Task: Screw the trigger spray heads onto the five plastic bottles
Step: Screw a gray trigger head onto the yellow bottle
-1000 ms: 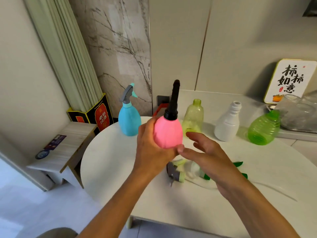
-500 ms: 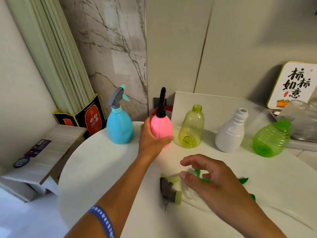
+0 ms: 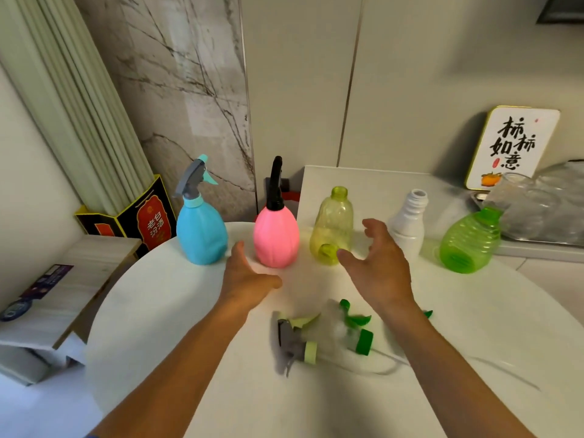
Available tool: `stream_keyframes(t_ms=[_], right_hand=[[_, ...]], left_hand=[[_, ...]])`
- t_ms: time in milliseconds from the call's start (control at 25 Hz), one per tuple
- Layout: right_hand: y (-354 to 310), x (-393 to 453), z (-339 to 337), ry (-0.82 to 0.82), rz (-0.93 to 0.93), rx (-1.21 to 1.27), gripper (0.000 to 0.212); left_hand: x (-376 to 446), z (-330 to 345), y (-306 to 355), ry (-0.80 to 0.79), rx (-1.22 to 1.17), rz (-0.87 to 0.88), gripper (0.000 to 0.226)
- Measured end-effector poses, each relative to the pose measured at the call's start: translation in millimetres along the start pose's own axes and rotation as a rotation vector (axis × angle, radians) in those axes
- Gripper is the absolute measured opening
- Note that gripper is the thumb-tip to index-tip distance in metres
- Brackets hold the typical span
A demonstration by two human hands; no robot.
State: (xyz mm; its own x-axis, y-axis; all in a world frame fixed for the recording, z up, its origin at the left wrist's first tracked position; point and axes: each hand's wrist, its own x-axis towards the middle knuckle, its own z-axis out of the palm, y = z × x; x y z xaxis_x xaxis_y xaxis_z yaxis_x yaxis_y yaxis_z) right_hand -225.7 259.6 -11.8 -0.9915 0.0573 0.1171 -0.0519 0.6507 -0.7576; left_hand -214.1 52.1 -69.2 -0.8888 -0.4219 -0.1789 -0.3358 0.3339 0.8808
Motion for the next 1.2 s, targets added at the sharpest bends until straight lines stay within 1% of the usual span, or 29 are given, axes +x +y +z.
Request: stream_keyframes(t_ms=[40,80,120,160,240,320,440,520,600,640,680,720,760,800,840,880,920,960,1000,1040,1080,1120,1200], right_hand=[[2,8,6,-0.027,0.083,0.144,0.078],[2,16,11,-0.051,0.15,0.277,0.088],[1,22,18,-0.06,0.169,0.343,0.096],[-2,28,23,-0.052,0.157,0.357,0.102],[-11,43,31,-0.014,0.126,0.362,0.107],[-14,55,34,0.023,0.127,0.365,0.099],[-8,59,34,0.015,0.076,0.365,0.069],[-10,53,31,0.016,0.071,0.369,0.061],[-18,44,17,0.059,0.056,0.411,0.058],[-26,35,7,0.09,0.046,0.457,0.055],[-35,23,-6,0.107,0.029,0.508,0.053],[-44,4,-18,0.092,0.006,0.567,0.052],[-52,-15,-26,0.035,-0.03,0.624,0.053],[-57,-36,-30,-0.068,-0.072,0.674,0.055],[-62,-57,-31,-0.216,-0.112,0.708,0.055],[-65,-74,-30,-0.365,-0.155,0.724,0.056],[-66,-86,-30,-0.45,-0.175,0.723,0.057],[-63,-90,-31,-0.449,-0.163,0.702,0.057],[-58,-90,-33,-0.351,-0.152,0.614,0.054],[-50,-88,-36,-0.207,-0.17,0.436,0.047],[-41,-86,-35,-0.118,-0.219,0.207,0.04],[-32,-89,-29,-0.126,-0.3,-0.02,0.036],[-11,-101,-3,-0.279,-0.506,-0.441,0.04]], left_hand=[[-11,-9,2,-0.034,0.019,-0.032,0.106],[-23,-18,3,-0.064,0.03,-0.018,0.101],[-37,-27,5,-0.083,0.037,0.033,0.098],[-53,-34,10,-0.084,0.034,0.102,0.095],[-76,-41,23,-0.048,0.02,0.251,0.09],[-84,-40,33,-0.025,-0.017,0.349,0.081],[-87,-41,45,-0.02,-0.059,0.461,0.071],[-90,-46,47,-0.001,-0.042,0.498,0.067],[-93,-49,47,0.021,0.003,0.529,0.065],[-95,-50,46,0.024,0.037,0.549,0.067],[-98,-49,47,0.011,0.07,0.568,0.074],[-101,-47,49,-0.024,0.091,0.585,0.086],[-104,-45,52,-0.076,0.075,0.599,0.1],[-106,-44,56,-0.122,0.023,0.61,0.111],[-109,-44,58,-0.134,-0.042,0.617,0.114],[-109,-46,60,-0.111,-0.089,0.622,0.11],[-108,-49,60,-0.064,-0.11,0.611,0.103],[-107,-53,59,-0.006,-0.118,0.583,0.095],[-105,-57,57,0.052,-0.11,0.551,0.09],[-104,-60,55,0.095,-0.087,0.533,0.09],[-102,-62,53,0.118,-0.049,0.533,0.092],[-102,-63,50,0.124,-0.004,0.541,0.095],[-101,-60,45,0.119,0.101,0.554,0.1]])
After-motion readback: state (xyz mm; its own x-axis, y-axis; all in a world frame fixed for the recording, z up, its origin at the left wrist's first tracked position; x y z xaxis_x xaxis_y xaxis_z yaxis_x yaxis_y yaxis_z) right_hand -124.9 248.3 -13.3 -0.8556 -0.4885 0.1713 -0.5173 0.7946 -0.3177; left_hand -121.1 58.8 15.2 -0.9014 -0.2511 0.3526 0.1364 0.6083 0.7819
